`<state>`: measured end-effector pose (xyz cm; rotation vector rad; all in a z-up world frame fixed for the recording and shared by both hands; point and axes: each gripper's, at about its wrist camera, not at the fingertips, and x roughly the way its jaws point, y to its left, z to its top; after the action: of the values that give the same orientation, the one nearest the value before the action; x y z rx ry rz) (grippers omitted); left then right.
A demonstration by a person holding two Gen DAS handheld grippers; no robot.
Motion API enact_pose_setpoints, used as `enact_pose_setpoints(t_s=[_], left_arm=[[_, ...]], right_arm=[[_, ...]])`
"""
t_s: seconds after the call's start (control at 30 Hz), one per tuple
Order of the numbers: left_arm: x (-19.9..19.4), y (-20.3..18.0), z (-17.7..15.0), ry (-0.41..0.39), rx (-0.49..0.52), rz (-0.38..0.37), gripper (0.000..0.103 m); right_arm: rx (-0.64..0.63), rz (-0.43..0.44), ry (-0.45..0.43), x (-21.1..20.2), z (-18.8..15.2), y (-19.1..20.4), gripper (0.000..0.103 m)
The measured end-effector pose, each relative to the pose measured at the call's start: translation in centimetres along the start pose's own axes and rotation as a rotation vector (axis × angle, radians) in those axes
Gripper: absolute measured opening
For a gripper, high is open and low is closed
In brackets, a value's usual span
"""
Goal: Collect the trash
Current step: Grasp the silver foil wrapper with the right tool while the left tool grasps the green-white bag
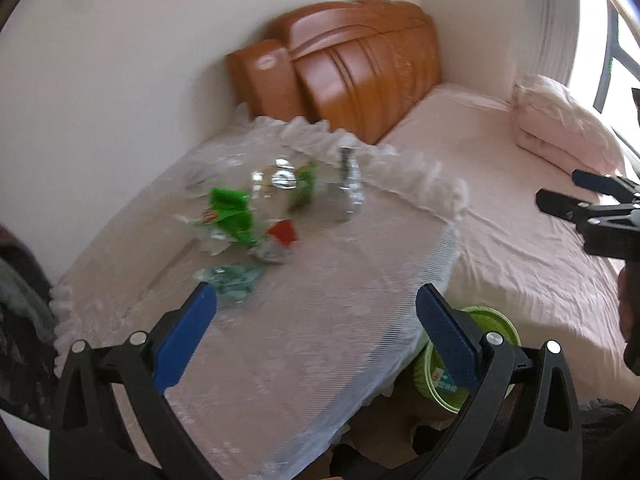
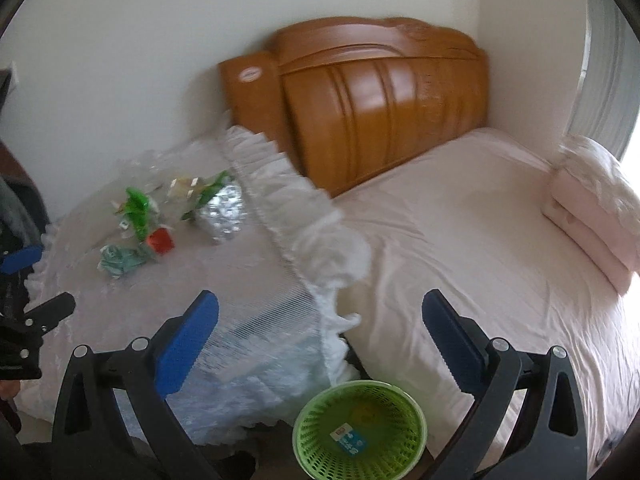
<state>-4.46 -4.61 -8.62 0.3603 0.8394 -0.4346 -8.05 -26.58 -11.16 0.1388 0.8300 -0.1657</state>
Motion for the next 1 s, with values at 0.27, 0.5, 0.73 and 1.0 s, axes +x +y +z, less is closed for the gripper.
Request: enact_pose_setpoints(t_s=[0.27, 0.5, 0.73, 1.0], left_arm=[[1.0, 5.1, -0.8, 0.021, -0.086, 0.072, 0.096], [1.7, 9.2, -1.9, 0.064, -0.157, 0.142, 0.096], [2.6, 11.5, -3.5, 0.115, -0.258, 0.167, 0.096], [6.6, 11.0, -2.2, 0.172, -0.333, 0.100, 0.096]], right_arm=[[-0.132, 0.073, 0.084, 10.5, 5.0, 6.8, 0.101], [0.147, 0.091, 0.224, 18.5, 9.4, 7.7, 0.101], [0.287, 0.094, 0.389, 22.0, 8.6, 6.4, 0.044], [0.316, 0.195, 0.374, 20.4, 6.5, 4.2, 0.007]])
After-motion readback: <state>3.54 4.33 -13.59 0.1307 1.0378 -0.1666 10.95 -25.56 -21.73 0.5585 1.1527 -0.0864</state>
